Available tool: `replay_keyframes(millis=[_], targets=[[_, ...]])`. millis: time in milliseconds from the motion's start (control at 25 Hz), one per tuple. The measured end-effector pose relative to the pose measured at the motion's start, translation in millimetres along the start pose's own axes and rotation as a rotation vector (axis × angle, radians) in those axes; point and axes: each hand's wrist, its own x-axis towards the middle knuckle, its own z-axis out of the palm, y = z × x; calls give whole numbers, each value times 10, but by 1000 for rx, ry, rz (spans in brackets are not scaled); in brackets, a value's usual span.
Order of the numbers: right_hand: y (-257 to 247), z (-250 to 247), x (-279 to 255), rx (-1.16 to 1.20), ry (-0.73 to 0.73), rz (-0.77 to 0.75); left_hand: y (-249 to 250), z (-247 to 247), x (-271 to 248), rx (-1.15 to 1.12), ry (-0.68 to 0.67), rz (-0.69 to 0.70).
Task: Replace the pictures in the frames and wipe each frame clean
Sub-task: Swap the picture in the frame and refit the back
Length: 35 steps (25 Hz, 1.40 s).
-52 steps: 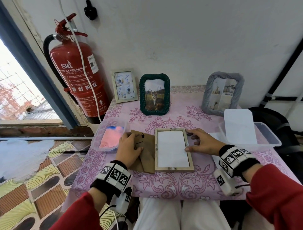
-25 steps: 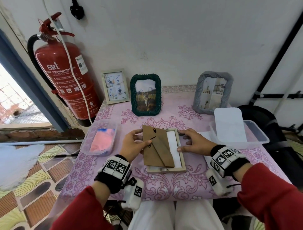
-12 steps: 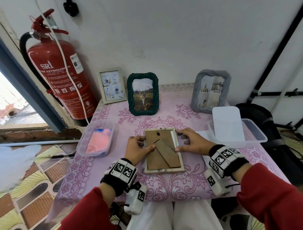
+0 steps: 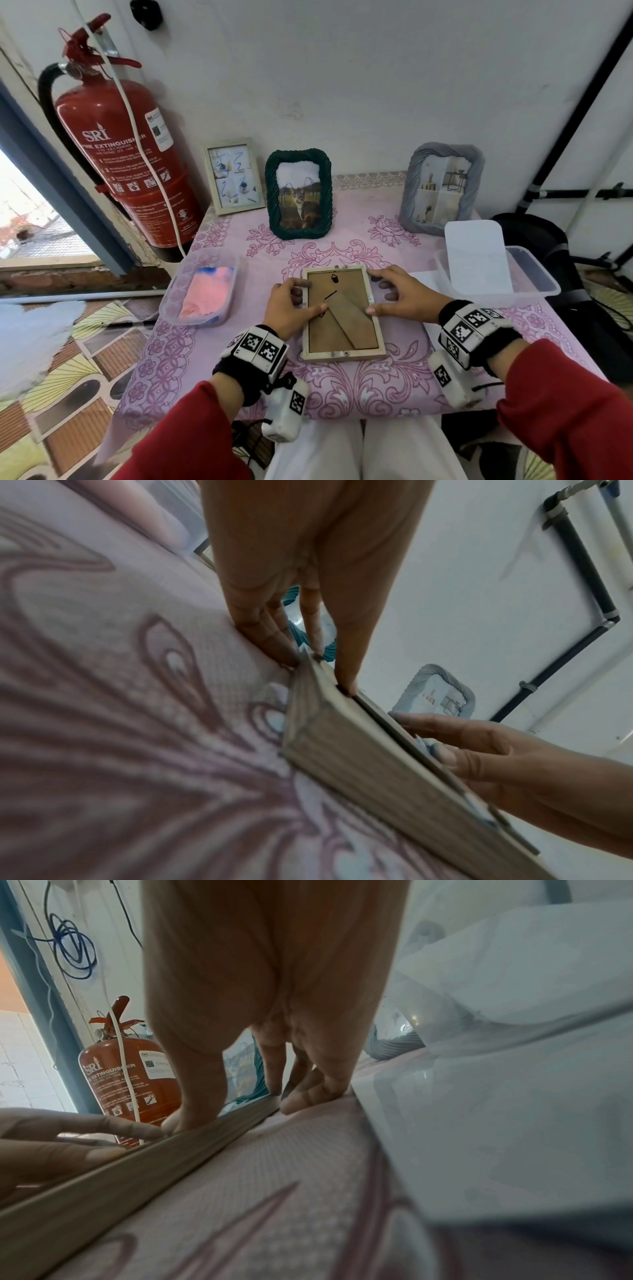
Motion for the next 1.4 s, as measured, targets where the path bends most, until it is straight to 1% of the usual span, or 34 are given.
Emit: replay_keyframes(millis=[80,160,240,320,520,760,960,1160,1400], targets=[[-17,4,10,4,18,11,-25,-26,34,-35,-25,-20],[-38,-3,19,-12,58,12,-33,-85,72,-199,-96,-82],[-59,-9,19,-33,57,8,-46,-149,102,-344,-171,-135],[-76,-8,14,-53,48,5,-74,-187,128,-378,-198,-137],[-73,-19,60,-59,37,10,-117,-192,173,-348,-208,-93],[-68,-27,217,-113,26,82,-146,-177,223,-261,-170,-63],[-108,-56,282,-34,-26,109,-126,-151,246,-231,-154,-65],[-130,-46,300,68,-37,122,-139,-142,242,-209,-143,-59],[-142,-74,343,46,-51,156,-140,-141,251,-127,-135,-42]])
